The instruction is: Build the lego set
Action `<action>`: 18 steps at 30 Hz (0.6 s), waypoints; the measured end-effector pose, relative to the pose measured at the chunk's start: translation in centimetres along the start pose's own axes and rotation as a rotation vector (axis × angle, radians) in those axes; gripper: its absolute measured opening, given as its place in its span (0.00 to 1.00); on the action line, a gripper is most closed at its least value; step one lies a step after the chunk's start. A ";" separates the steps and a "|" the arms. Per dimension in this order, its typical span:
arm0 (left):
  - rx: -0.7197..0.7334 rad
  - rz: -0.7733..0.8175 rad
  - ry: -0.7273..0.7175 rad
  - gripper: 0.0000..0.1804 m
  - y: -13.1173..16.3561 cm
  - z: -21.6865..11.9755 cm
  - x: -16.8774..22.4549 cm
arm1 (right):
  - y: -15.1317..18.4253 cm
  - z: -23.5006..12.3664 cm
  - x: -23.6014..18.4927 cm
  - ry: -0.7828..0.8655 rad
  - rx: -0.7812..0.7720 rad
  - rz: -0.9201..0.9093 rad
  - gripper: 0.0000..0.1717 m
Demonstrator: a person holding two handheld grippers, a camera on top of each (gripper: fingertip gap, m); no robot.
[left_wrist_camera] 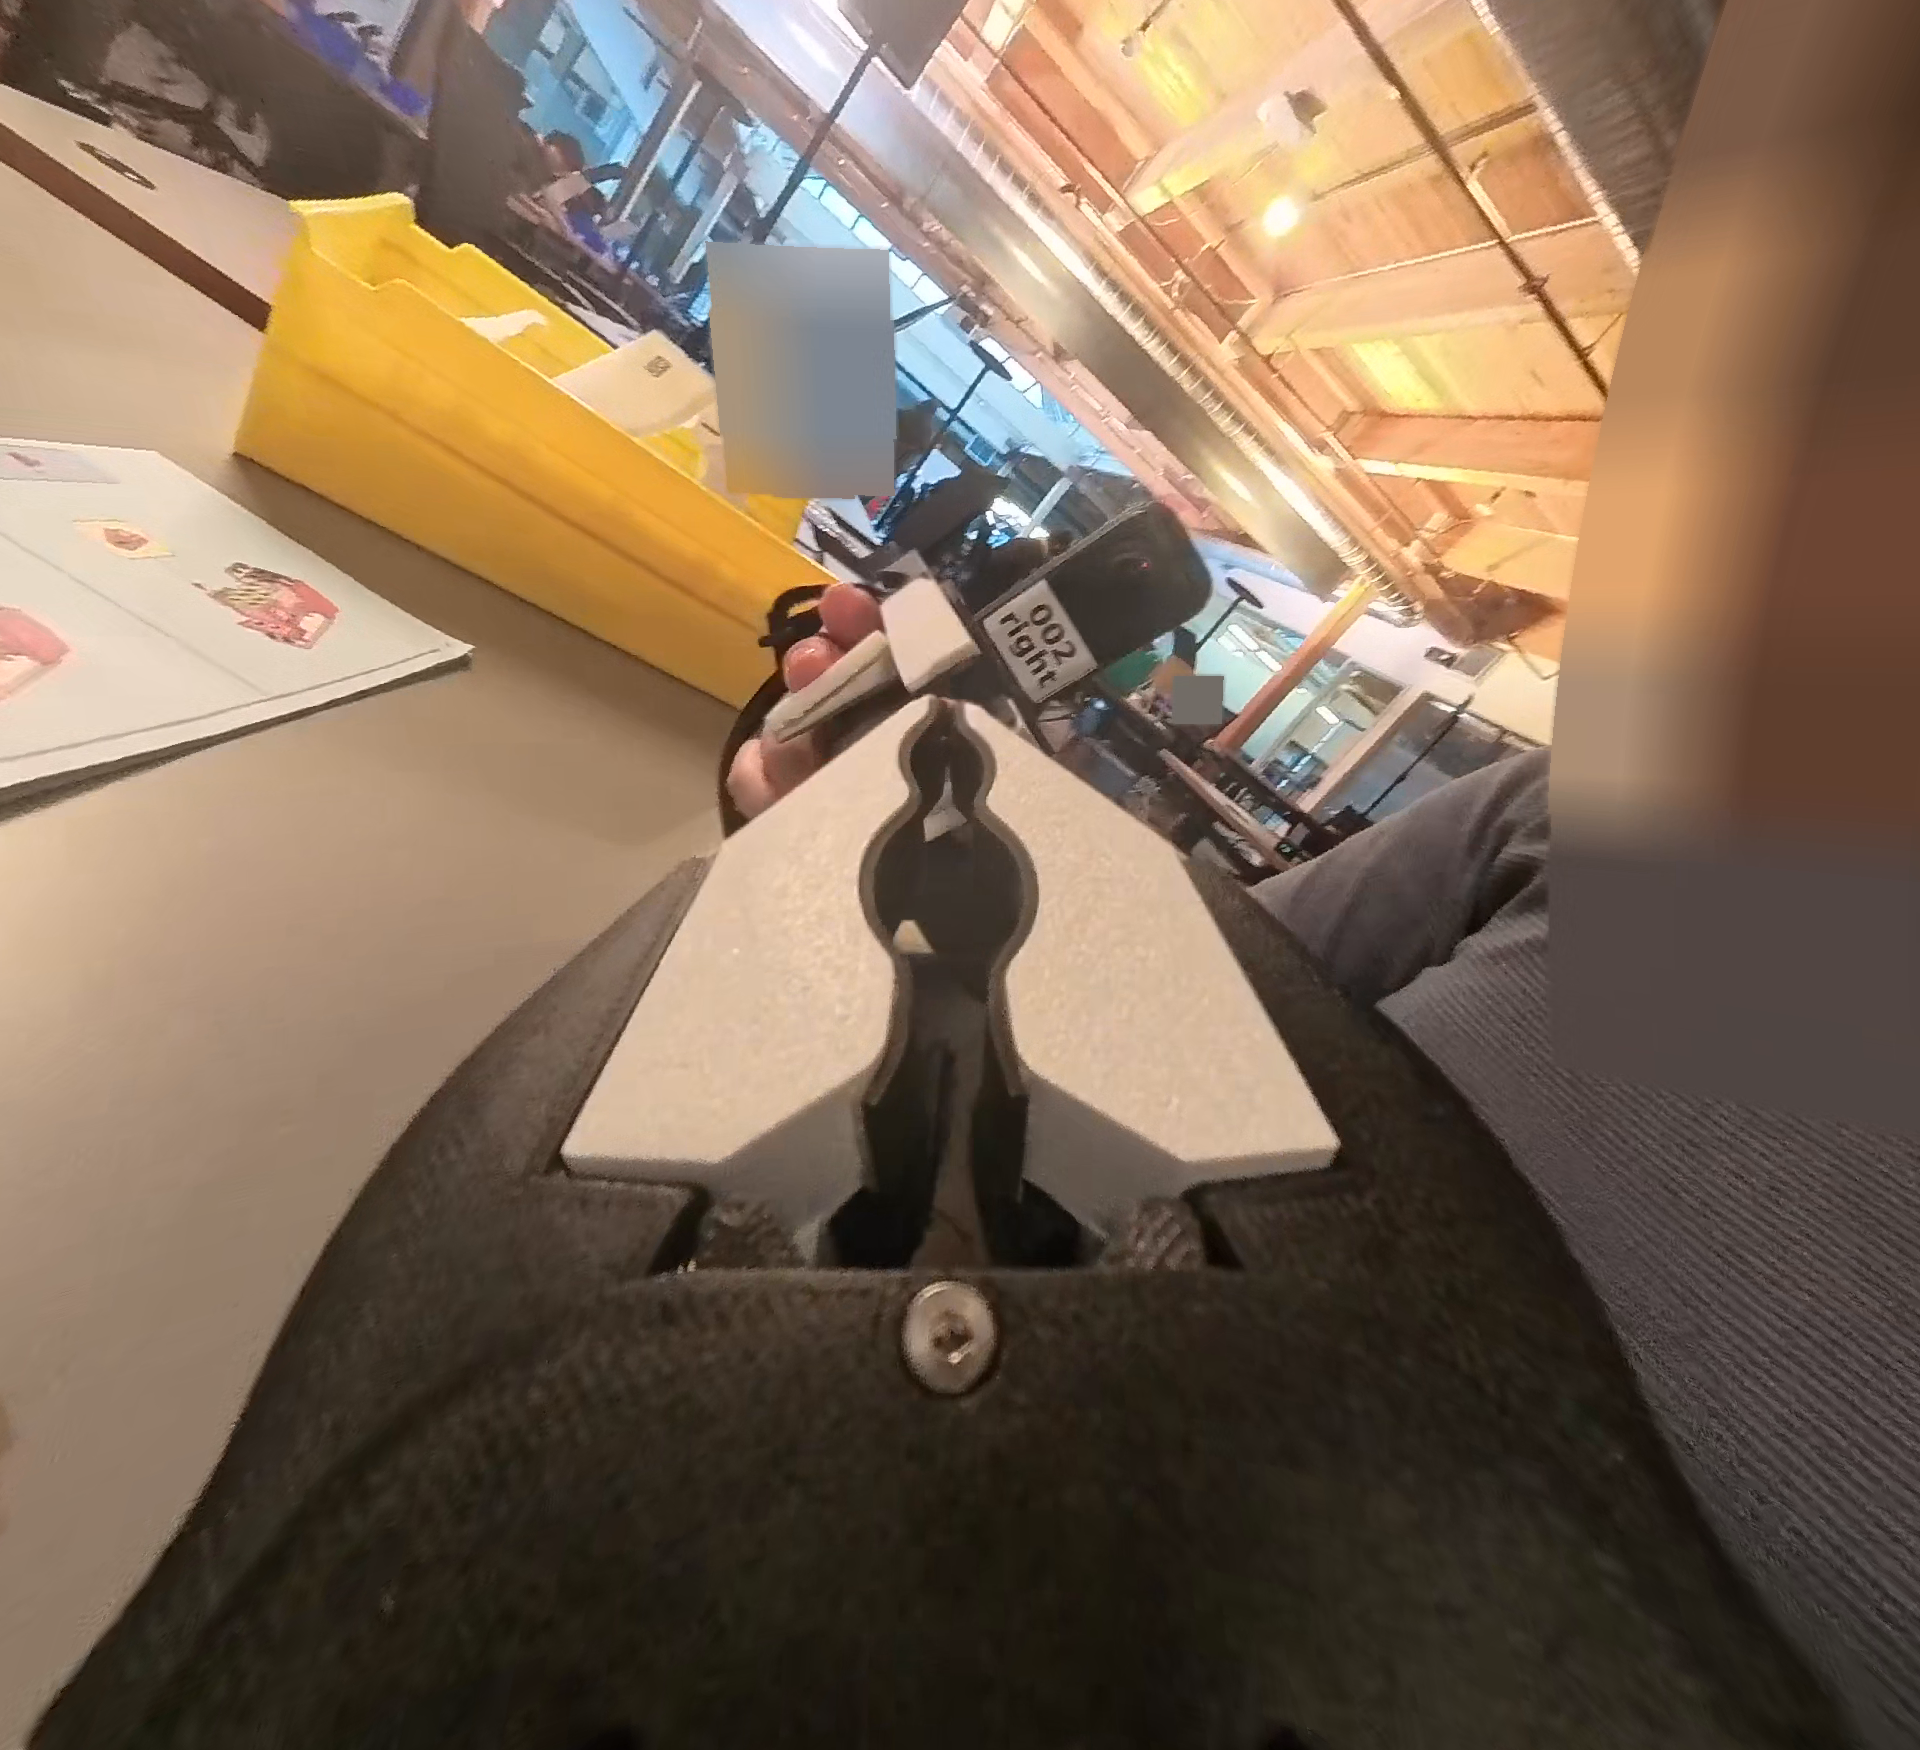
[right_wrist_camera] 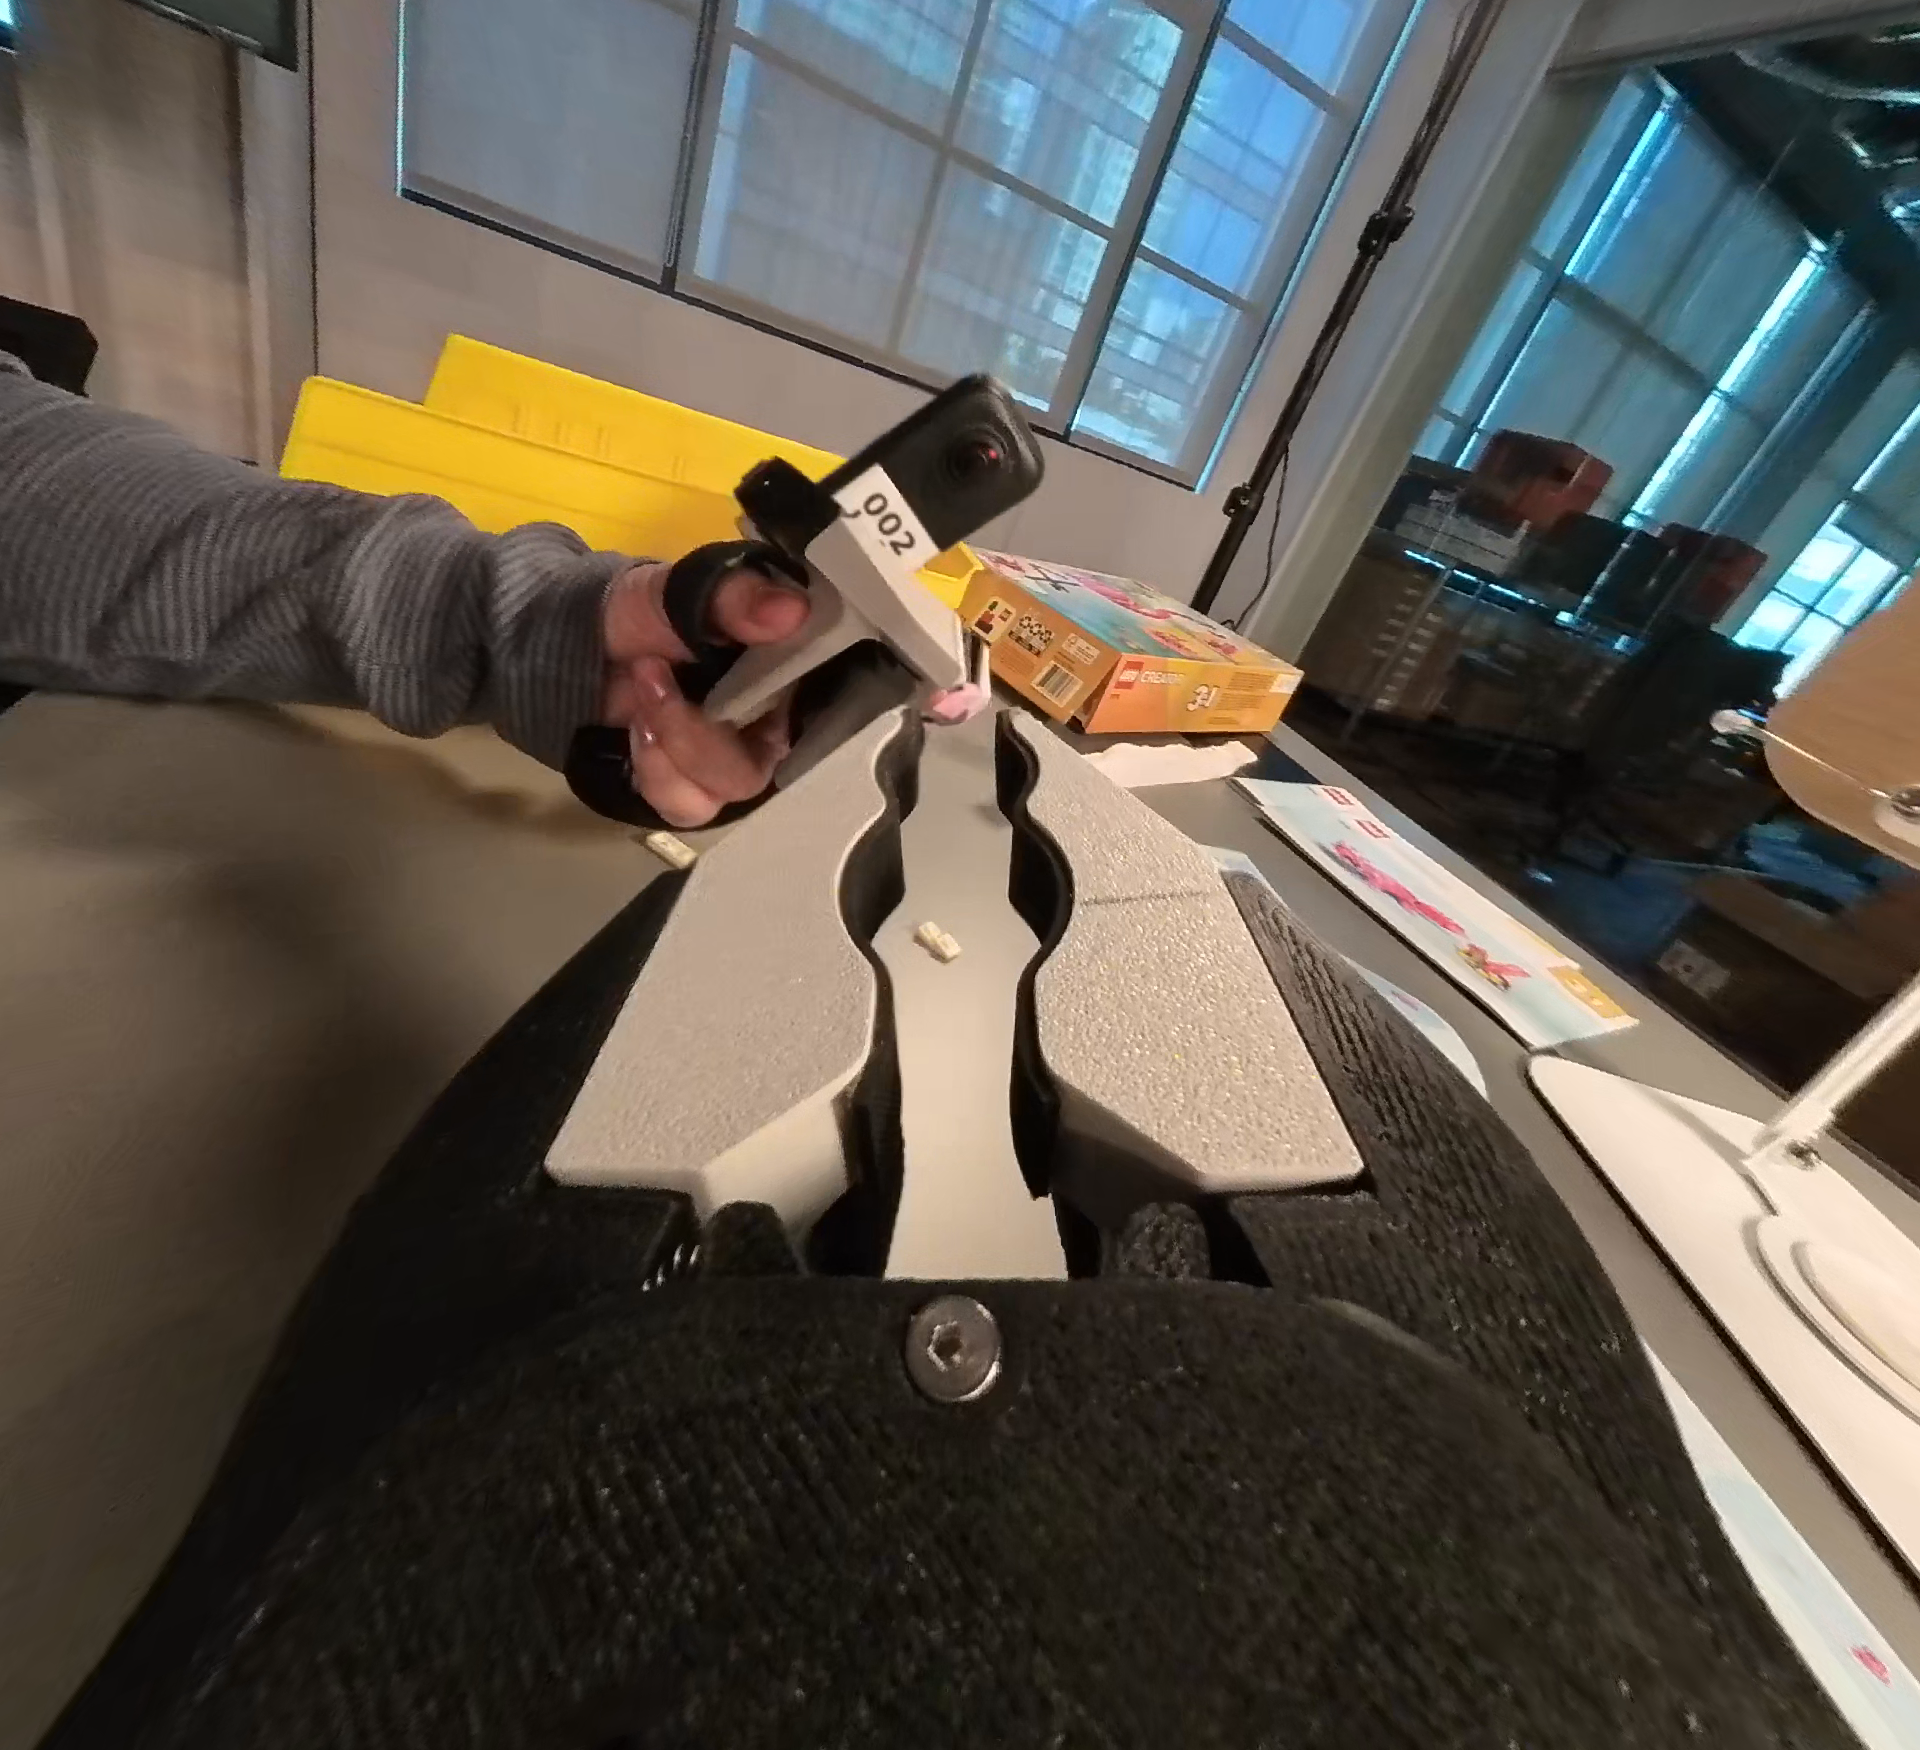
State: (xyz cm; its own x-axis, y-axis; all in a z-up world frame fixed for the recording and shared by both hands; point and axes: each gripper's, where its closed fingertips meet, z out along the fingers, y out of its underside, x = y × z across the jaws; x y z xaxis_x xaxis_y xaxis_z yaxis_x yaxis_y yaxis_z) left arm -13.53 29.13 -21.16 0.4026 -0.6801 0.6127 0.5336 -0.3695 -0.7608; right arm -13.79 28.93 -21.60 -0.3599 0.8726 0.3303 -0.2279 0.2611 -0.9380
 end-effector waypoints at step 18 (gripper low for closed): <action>-0.012 -0.117 0.144 0.00 0.8 0.5 1.1 | -1.1 0.4 -1.1 -0.006 0.032 -0.078 0.05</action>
State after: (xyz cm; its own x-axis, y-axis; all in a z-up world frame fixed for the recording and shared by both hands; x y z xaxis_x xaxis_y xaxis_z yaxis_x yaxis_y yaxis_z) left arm -12.32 28.43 -20.96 0.2274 -0.7150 0.6611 0.5610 -0.4587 -0.6891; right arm -13.55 27.54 -20.87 -0.3456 0.8475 0.4029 -0.2846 0.3145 -0.9056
